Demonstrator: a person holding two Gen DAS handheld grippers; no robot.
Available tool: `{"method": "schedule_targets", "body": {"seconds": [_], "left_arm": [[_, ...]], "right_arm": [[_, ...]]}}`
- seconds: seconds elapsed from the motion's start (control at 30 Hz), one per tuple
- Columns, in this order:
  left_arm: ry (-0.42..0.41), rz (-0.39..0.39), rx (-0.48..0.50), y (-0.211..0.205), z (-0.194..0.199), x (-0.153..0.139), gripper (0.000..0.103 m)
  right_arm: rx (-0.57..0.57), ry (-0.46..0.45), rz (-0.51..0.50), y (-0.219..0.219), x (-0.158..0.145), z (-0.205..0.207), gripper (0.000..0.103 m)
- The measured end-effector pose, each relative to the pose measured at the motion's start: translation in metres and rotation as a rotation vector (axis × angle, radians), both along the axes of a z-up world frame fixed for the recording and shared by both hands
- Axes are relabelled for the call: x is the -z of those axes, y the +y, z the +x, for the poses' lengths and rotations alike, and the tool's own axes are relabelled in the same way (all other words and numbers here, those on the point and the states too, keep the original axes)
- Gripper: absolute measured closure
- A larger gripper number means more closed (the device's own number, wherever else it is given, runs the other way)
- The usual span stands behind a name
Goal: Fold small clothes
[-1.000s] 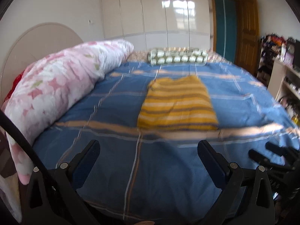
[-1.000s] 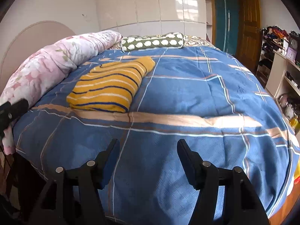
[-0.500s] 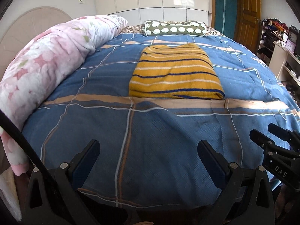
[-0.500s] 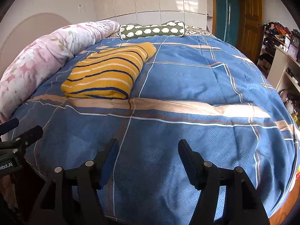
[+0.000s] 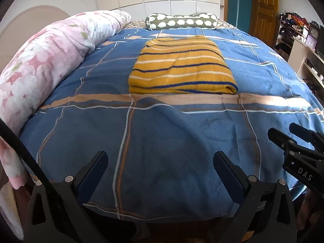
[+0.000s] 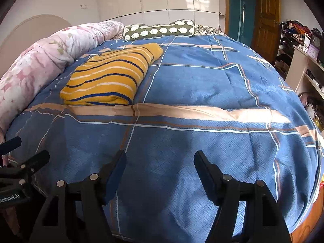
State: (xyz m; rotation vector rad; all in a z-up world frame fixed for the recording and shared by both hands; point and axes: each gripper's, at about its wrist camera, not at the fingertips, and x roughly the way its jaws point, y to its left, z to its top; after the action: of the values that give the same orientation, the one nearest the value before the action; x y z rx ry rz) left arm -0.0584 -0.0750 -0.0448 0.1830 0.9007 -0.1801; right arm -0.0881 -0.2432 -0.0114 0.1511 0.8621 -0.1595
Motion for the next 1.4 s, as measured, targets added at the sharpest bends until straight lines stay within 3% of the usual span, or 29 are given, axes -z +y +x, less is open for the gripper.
{"method": "schedule_targets", "body": {"seconds": [1.4], "left_arm": [[0.075, -0.004, 0.007, -0.001, 0.008, 0.022, 0.000]], "right_arm": [[-0.009, 0.010, -0.008, 0.010, 0.010, 0.004, 0.025]]}}
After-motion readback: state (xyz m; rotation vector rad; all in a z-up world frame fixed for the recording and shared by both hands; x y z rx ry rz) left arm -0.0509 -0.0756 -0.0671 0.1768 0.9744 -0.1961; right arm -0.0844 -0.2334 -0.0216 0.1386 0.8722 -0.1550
